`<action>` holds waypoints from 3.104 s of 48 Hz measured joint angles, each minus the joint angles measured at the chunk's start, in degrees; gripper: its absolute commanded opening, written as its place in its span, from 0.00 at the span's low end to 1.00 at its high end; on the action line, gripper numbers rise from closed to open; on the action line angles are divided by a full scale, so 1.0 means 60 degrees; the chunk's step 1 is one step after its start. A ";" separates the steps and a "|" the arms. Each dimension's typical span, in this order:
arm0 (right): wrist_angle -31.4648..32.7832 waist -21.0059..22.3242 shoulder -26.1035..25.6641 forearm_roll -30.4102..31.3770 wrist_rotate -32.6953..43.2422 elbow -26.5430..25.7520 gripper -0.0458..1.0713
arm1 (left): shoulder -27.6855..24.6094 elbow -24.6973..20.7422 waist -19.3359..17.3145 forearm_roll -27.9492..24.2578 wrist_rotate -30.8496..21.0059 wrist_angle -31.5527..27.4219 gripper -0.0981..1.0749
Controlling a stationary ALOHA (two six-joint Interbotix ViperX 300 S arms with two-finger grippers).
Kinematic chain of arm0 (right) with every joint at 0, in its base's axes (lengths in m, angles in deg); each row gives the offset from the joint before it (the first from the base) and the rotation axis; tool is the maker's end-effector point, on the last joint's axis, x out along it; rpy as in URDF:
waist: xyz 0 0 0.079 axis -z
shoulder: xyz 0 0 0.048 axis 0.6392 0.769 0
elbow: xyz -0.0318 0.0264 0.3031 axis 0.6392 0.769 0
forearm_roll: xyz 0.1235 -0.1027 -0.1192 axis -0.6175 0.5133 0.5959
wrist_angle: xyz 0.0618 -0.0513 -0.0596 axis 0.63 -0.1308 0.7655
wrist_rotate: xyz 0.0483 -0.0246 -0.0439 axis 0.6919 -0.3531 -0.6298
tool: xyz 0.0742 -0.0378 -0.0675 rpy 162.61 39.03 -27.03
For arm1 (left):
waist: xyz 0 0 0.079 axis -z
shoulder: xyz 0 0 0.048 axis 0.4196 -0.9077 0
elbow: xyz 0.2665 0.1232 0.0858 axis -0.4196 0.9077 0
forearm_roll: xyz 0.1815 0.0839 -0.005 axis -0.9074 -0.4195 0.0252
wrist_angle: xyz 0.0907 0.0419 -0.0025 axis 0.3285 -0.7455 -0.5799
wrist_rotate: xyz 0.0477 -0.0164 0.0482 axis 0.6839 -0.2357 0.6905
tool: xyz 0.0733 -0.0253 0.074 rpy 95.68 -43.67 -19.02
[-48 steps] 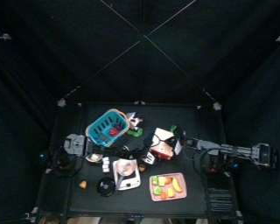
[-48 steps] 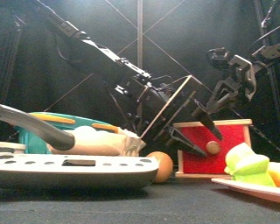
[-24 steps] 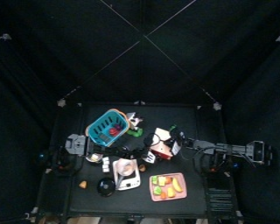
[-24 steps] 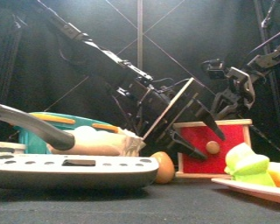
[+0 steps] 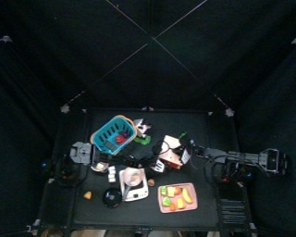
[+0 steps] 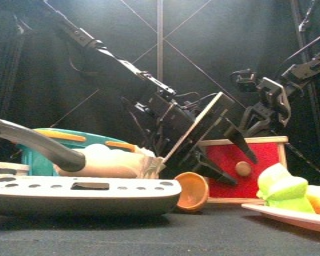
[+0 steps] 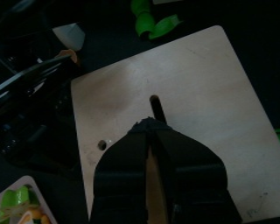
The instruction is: Grab egg half
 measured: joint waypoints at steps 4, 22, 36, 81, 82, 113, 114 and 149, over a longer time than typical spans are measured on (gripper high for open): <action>0.0000 0.0000 0.0000 -0.0015 0.0000 0.0015 0.44 | 0.0000 0.0000 -0.0015 0.0000 -0.0015 0.0000 0.74; 0.0000 0.0015 0.0000 -0.0088 0.0000 0.0059 0.44 | 0.0000 -0.0015 -0.0015 0.0088 0.0000 -0.0103 0.63; 0.0103 0.0015 0.0000 -0.0132 0.0000 0.0059 0.44 | 0.0249 0.0337 0.0117 0.0103 0.0000 -0.0103 0.63; 0.0381 0.0029 0.0000 -0.0278 0.0000 0.0029 0.44 | 0.0967 0.1436 0.1025 0.0835 0.0029 -0.0425 0.63; 0.0381 0.0029 0.0000 -0.0264 0.0000 0.0029 0.44 | 0.0996 0.1465 0.1025 0.0835 0.0029 -0.0454 0.63; 0.0439 0.0029 0.0000 -0.0264 0.0000 0.0015 0.44 | 0.1333 0.1890 0.1216 0.1084 0.0029 -0.0952 0.63; 0.0439 0.0029 0.0000 -0.0278 0.0000 0.0015 0.44 | 0.1333 0.1904 0.1216 0.1084 0.0044 -0.0952 0.63; 0.0513 0.0029 -0.0044 -0.0264 0.0000 0.0015 0.44 | 0.1377 0.2036 0.1304 0.1084 0.0015 -0.1069 0.78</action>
